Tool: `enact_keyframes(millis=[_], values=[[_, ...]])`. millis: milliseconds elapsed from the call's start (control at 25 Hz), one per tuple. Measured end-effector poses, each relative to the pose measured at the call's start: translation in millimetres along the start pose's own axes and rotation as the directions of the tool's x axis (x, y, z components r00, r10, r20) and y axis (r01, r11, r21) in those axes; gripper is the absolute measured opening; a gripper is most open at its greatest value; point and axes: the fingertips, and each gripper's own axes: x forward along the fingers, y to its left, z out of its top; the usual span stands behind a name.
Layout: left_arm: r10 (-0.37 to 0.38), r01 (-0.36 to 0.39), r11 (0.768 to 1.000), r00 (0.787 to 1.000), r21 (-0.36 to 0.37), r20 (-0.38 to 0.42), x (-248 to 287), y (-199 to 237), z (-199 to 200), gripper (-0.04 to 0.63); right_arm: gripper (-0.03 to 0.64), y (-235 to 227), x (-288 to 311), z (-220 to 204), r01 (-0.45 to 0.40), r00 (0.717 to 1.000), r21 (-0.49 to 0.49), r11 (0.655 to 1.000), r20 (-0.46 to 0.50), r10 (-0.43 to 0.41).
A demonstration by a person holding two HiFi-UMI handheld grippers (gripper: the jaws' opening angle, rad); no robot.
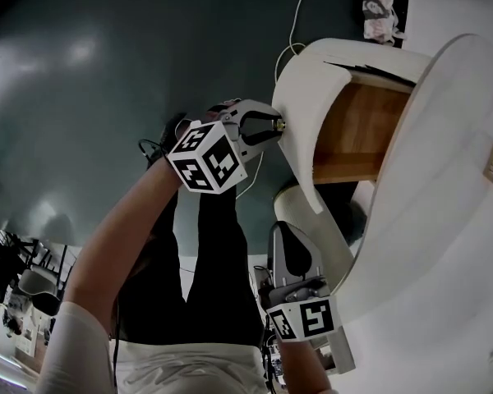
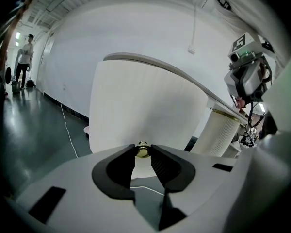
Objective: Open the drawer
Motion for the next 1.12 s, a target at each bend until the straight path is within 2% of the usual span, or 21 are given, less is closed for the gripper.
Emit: enact_keyframes(millis=[440,640,1120], values=[[0.008,-0.008,1.0,1.0,-0.001,-0.011,-8,-1,-9,0.106,0.011,-12,0,-5,0.005,1.0,0.002,1.0,0.008,-0.005],[-0.001,0.001,1.0,1.0,-0.004,-0.015,-39,2,-26,0.106,0.011,8,7,-6,0.015,1.0,-0.005,1.0,0.004,-0.015],[0.008,-0.008,0.999,1.0,-0.042,-0.014,-61,5,-37,0.106,0.011,23,6,-4,0.034,0.999,0.009,0.999,0.019,-0.035]])
